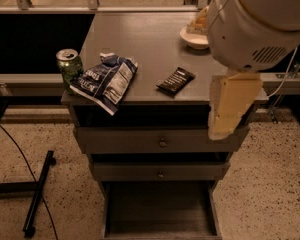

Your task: Place rxbar chocolate into bottom drawer

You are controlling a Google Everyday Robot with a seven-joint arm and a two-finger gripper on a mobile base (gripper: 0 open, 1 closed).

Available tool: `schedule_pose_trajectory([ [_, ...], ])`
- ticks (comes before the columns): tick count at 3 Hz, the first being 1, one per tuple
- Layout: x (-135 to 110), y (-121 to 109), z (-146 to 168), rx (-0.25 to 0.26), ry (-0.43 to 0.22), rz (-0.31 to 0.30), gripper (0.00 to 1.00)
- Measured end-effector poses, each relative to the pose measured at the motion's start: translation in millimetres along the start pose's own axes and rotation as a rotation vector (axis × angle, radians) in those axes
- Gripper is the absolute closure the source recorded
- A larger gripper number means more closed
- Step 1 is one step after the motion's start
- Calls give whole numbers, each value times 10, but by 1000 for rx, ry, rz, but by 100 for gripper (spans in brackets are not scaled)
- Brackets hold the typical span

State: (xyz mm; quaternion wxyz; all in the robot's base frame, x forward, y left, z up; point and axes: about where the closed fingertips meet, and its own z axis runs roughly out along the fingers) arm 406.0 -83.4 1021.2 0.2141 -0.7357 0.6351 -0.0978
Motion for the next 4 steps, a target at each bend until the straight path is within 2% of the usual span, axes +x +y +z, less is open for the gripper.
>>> schedule_pose_trajectory([
  [4, 0, 0, 0, 0, 0, 0, 0],
])
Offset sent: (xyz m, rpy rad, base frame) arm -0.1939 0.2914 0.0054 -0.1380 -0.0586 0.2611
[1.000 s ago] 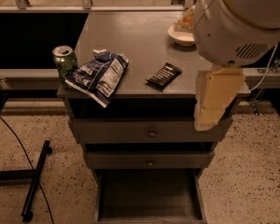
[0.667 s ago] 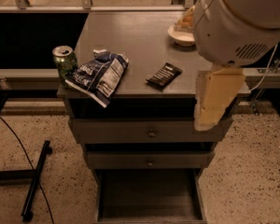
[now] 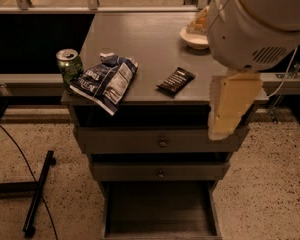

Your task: Place rxbar chocolate into bottom drawer

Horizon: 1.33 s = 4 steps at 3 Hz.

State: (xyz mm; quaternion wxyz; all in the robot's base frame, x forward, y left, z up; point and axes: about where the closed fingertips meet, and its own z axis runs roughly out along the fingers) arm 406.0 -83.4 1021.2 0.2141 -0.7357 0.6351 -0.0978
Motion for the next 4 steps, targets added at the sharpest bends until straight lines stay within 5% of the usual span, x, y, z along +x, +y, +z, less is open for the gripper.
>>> schedule_pose_trajectory([
  [4, 0, 0, 0, 0, 0, 0, 0],
])
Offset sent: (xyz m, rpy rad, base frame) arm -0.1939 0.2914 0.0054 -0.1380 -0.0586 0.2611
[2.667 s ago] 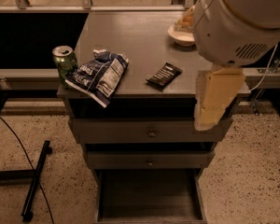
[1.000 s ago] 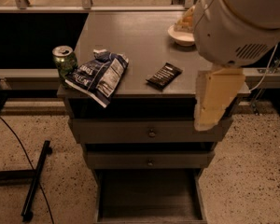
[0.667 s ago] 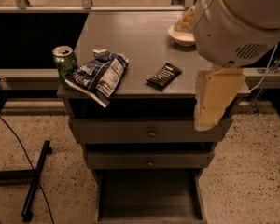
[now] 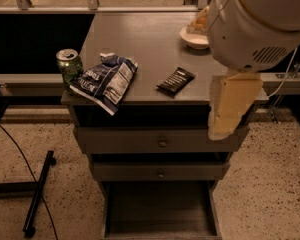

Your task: Place rxbar chocolate into bottom drawer

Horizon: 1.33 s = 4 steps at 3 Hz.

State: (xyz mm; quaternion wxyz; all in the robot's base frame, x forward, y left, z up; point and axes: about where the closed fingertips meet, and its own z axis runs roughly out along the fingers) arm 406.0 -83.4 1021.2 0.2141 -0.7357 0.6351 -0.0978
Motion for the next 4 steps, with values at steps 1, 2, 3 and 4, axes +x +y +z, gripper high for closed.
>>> schedule_pose_trajectory([
  [1, 0, 0, 0, 0, 0, 0, 0],
  [2, 199, -200, -80, 46, 41, -140, 0],
  [3, 428, -388, -46, 57, 74, -262, 0],
  [4, 693, -522, 228, 34, 85, -330, 0],
])
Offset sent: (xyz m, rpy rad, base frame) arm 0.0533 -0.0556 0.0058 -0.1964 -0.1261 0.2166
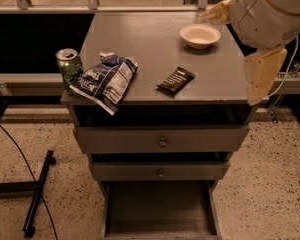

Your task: Place rxbar chocolate into bottom drawer

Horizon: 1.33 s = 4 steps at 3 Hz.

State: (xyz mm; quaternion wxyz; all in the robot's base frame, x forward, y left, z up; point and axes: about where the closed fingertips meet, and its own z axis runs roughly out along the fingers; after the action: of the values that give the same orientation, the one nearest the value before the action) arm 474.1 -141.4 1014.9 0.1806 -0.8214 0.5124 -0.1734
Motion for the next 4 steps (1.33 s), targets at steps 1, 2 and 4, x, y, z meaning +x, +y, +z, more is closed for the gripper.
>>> schedule_pose_trajectory([
  [1, 146, 20, 506, -55, 3, -46, 0],
  [2, 158, -11, 845, -106, -22, -65, 0],
  [4, 50, -113, 950, -116, -48, -138, 0],
])
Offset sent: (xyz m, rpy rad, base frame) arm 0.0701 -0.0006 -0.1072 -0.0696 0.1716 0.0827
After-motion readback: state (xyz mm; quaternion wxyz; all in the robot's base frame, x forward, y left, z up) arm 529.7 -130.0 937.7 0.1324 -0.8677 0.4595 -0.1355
